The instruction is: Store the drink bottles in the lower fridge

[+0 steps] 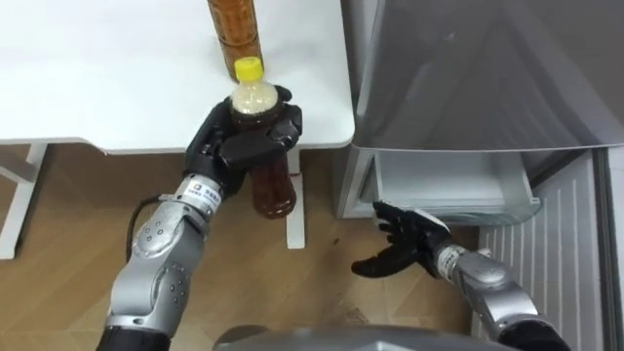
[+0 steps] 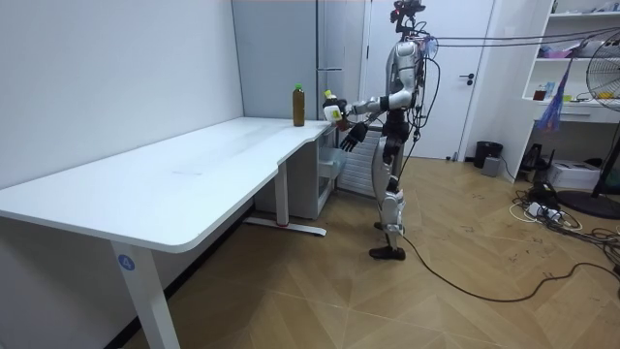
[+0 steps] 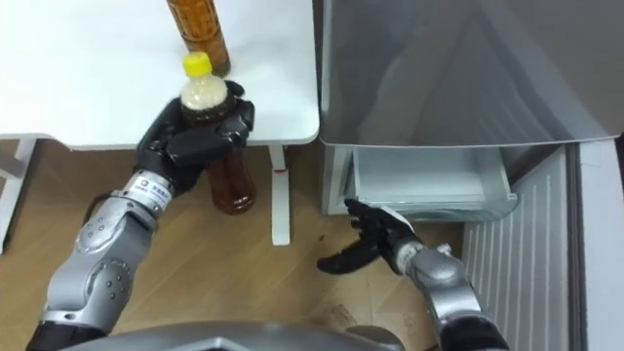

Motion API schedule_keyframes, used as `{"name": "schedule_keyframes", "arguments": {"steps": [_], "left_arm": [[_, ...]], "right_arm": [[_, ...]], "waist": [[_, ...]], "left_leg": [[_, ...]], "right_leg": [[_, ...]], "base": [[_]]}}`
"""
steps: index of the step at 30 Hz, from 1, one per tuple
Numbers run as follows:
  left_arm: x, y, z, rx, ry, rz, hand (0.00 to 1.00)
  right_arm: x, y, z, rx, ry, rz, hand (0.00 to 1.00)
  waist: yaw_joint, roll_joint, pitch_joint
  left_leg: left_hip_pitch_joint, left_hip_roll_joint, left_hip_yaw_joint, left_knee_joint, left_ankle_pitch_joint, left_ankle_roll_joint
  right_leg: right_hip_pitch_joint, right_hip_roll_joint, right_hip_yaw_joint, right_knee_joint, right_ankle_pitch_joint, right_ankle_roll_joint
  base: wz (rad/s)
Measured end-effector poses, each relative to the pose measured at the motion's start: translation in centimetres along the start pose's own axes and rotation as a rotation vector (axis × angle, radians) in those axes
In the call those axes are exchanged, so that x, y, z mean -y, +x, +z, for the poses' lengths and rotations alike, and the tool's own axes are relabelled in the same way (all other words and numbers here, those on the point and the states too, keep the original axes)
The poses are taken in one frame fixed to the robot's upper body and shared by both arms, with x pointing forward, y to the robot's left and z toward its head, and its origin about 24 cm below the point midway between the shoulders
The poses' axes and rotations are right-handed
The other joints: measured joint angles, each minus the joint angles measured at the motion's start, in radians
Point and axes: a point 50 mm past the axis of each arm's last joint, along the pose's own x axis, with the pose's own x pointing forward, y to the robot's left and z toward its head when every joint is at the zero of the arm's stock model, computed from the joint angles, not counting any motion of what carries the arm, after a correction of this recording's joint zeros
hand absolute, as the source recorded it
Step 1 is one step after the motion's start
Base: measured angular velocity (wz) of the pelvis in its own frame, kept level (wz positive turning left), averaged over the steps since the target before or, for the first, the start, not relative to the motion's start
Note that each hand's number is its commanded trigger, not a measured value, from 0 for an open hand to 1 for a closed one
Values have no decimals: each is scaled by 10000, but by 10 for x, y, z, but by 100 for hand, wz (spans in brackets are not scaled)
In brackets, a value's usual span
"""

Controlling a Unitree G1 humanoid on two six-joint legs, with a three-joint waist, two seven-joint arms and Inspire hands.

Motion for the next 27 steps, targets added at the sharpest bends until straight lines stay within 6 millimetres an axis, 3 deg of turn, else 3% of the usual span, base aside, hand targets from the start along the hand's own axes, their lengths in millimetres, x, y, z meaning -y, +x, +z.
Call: {"name": "schedule_keyframes", "arguments": {"steps": [7,16,27], "left_arm": [[5,0,-2,-55,-262,-549,100],[9,0,-4,-188,-207,-1027,100],[25,2,-12,-468,-292,-1787,100]], "right_arm": [[-5,-4,26,1138,-497,984,0],[-14,-5,35,1490,-750,1887,0],[-32,-4,49,2398,369,3501,0]], "waist": [[-36,-67,38],[-19,-102,39],[-15,-168,45]], "left_leg": [[33,0,10,-10,0,0],[-125,3,9,45,0,1],[-144,5,-76,39,0,1]], "right_leg": [[18,-6,2,15,0,0],[-115,-14,-40,28,1,-2],[-54,-11,-130,9,1,-2]], "base": [[-1],[0],[2]]}}
